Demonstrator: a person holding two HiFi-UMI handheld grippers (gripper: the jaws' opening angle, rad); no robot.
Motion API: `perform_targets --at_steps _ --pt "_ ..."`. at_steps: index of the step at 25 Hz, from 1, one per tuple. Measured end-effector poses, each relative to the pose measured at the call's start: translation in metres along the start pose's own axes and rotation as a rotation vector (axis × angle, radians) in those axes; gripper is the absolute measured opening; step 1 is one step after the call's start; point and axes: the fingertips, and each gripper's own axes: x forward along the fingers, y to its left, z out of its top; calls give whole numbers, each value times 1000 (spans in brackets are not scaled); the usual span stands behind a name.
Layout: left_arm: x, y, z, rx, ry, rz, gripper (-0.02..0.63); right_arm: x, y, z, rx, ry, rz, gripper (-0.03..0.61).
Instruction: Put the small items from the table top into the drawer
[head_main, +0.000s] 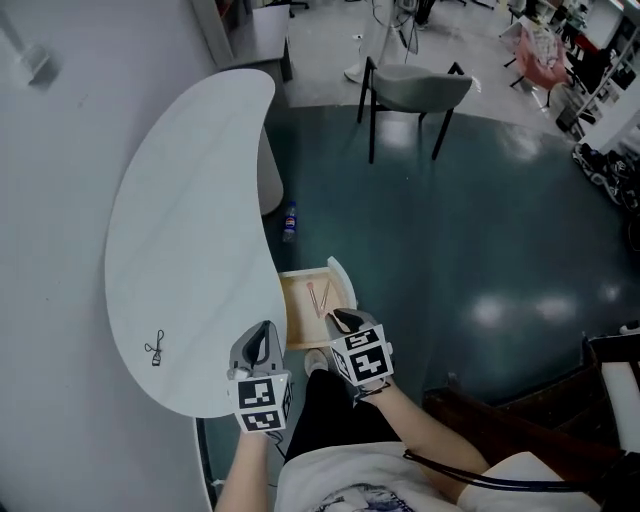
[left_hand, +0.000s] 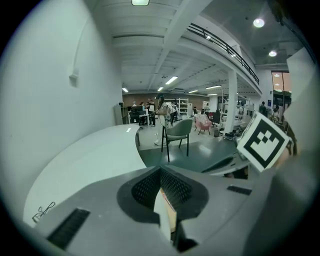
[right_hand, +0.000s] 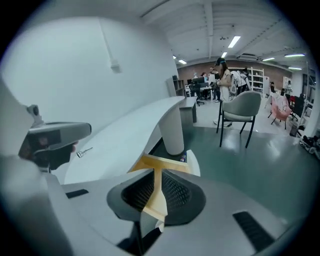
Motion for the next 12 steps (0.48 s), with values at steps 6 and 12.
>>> perform_targets --at_steps 6,12 --pt "-49 -35 18 -1 -66 24 20 -86 5 7 -31 -104 6 60" --pt "-99 -69 19 24 -104 31 20 -156 26 1 -88 -174 53 60"
